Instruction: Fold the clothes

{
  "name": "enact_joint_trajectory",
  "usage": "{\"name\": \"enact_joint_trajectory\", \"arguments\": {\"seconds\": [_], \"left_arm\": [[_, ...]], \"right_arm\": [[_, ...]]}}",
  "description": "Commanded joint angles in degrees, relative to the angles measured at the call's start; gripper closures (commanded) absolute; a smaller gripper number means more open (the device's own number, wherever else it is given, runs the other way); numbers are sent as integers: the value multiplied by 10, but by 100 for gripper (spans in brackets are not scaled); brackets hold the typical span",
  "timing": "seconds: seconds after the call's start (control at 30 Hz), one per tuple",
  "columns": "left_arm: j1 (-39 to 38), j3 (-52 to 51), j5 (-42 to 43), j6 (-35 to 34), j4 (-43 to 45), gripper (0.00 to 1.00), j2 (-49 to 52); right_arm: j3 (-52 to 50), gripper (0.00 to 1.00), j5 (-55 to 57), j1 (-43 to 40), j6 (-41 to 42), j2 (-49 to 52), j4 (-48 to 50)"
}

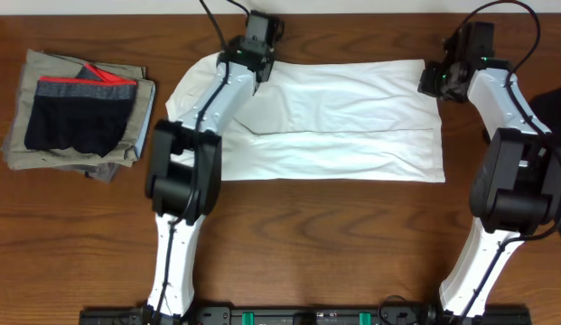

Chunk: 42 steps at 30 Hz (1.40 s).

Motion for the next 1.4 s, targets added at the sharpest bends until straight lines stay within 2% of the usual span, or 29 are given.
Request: {"name": "enact_joint_trajectory", "arguments": {"seconds": [0.0, 0.33, 0.4, 0.5, 0.53, 0.57, 0.67, 0.77, 0.83, 1.1, 1.37], "left_arm": [[-1, 5, -22, -68, -24, 67, -64], [-1, 5, -22, -119, -125, 66, -99], [-1, 5, -11, -118, -130, 54, -99], [1, 5, 56, -92, -107, 35, -96], [3, 5, 74, -79, -96, 25, -95], [4, 5, 96, -58, -79, 18, -92], [4, 5, 104, -24, -23, 18, -80], [3, 5, 104, 23, 25, 18, -61], [4, 5, 108, 43, 49, 18, -43], [4, 5, 109, 59, 95, 18, 34], [4, 5, 136, 65, 108, 20, 60]], "right_arm": [[-2, 99, 21, 3, 26, -43, -6], [-2, 99, 33, 3, 31, -77, -41], [-2, 99, 33, 3, 30, -77, -44], [-2, 98, 41, 2, 30, -77, -39], [-2, 96, 45, 2, 30, -77, -36], [-2, 87, 46, 1, 29, -77, -31], [-2, 78, 46, 0, 23, -76, -17], [-2, 60, 46, 1, 12, -76, -4], [-2, 56, 46, 0, 10, -73, 1], [-5, 54, 46, 1, -3, -69, 6], [-8, 54, 46, 0, -7, -68, 6]]}}
